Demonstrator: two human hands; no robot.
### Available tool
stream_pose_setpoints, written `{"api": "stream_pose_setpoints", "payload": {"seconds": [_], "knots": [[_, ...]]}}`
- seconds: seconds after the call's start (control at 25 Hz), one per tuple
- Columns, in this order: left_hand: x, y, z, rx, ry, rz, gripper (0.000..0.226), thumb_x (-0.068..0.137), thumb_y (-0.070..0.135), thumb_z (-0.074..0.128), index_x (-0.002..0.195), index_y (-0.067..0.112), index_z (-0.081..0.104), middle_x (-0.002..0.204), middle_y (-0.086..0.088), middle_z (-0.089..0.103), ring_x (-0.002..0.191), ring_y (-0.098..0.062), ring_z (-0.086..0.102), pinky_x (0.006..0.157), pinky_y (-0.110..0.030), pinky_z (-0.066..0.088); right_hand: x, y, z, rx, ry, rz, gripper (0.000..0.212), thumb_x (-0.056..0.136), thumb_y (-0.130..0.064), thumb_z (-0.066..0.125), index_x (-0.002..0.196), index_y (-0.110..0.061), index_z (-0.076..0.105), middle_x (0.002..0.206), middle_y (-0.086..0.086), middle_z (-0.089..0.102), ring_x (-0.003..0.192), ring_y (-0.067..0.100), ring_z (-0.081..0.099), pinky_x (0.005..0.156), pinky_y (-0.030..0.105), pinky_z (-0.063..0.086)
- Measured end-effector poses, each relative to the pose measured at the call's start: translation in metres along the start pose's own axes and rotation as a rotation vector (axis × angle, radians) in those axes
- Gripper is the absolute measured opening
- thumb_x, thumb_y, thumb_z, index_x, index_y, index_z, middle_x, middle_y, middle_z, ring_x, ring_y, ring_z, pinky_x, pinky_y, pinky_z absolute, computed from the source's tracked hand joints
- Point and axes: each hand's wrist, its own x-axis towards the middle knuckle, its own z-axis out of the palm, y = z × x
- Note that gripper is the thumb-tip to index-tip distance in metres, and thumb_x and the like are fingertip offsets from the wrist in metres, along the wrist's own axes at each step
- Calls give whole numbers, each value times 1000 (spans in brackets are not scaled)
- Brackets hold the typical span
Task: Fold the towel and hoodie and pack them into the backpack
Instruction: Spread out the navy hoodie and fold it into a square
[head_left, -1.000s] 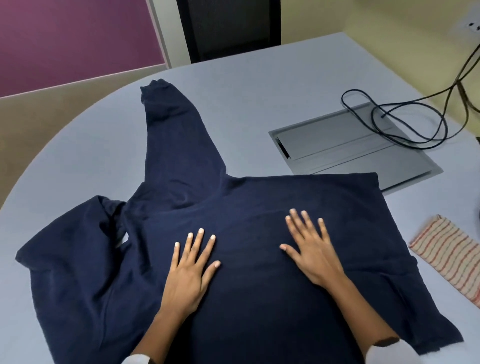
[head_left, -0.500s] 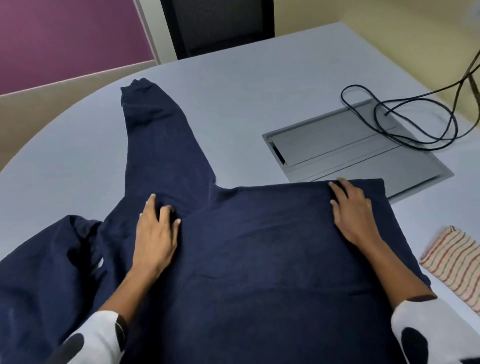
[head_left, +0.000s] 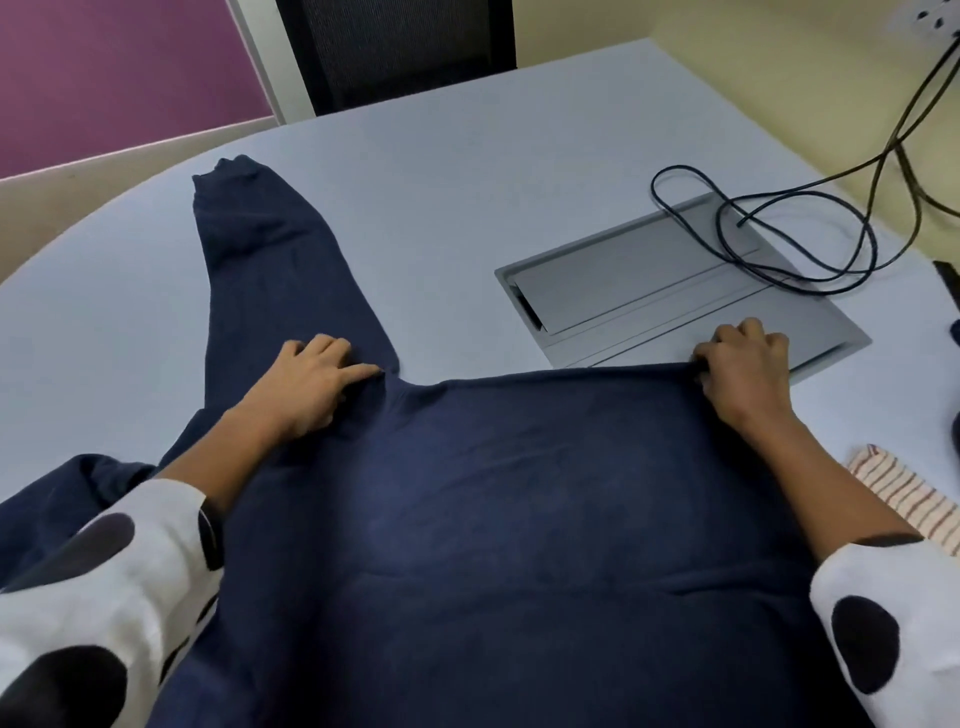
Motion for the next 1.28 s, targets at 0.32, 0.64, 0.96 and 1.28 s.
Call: {"api": "stream_pose_setpoints", "payload": {"seconds": [0.32, 0.64, 0.96, 1.28], "knots": [[4, 22, -19, 80, 11, 256, 65, 86, 8, 53, 142, 34, 33, 154, 6, 23, 142, -19, 20, 107, -40, 24, -36, 30, -21, 174, 76, -113, 38, 73, 9, 65, 109, -3, 65, 94, 18, 55, 83, 40, 55, 65, 38, 43], [-58, 15, -41, 244, 270, 358, 27, 59, -6, 73, 68, 6, 51, 45, -4, 47, 40, -27, 48, 65, -45, 51, -111, 35, -31, 120, 43, -160, 27, 70, 7, 66, 94, -4, 60, 90, 15, 57, 83, 37, 56, 59, 37, 43], [-187, 50, -4, 140, 251, 57, 90, 36, -17, 75, 122, -1, 56, 68, -14, 49, 47, -28, 46, 46, -35, 39, -183, 51, -39, 75, 50, -274, 29, 58, 15, 71, 81, 1, 60, 76, 16, 56, 66, 33, 54, 48, 35, 43], [-242, 123, 26, 48, 85, -165, 81, 47, -15, 73, 126, -5, 56, 85, -24, 53, 47, -29, 45, 42, -31, 29, -215, 62, -16, 145, -152, -100, 22, 84, -4, 66, 106, -2, 64, 103, 15, 60, 92, 34, 57, 68, 43, 50]]}}
